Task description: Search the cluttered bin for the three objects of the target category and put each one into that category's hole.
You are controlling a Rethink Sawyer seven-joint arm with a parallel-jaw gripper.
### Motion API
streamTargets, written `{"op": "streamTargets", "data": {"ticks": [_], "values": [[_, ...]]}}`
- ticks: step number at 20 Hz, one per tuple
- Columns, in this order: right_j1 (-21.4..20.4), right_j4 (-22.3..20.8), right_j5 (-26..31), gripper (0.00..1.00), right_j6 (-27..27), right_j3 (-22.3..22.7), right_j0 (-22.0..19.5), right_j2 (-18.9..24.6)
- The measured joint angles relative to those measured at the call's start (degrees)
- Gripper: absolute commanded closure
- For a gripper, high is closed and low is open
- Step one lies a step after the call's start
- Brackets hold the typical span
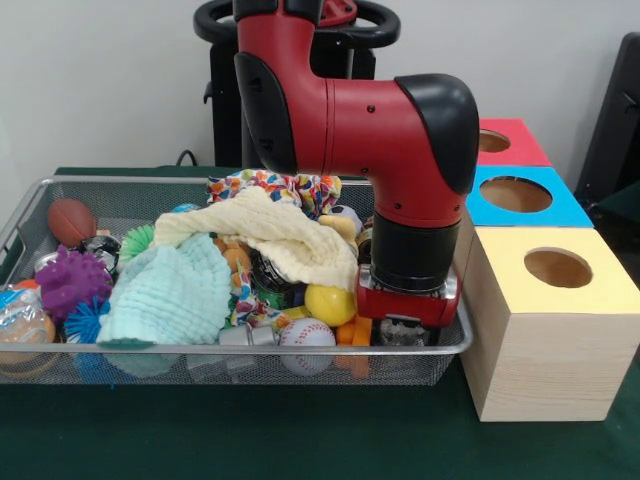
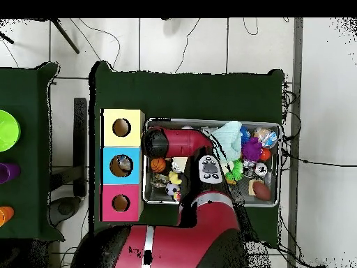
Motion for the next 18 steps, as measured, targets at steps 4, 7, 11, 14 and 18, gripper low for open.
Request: {"op": "streamTargets", "data": {"ticks": [4, 7, 11, 14, 18], "values": [[-0.19, 0.29, 1.00, 0.00, 0.00, -0.03, 0.04, 0.01], [-0.51, 0.69, 2.76, 0.00, 0.00, 0.00, 0.09, 0.01], [-1.05, 1.16, 5.36, 0.00, 0.00, 0.10, 0.16, 0.01], [-1.48, 1.38, 6.78, 0.00, 0.00, 0.15, 0.25, 0.02], [-1.94, 1.60, 8.27, 0.00, 0.00, 0.17, 0.32, 0.03]]}}
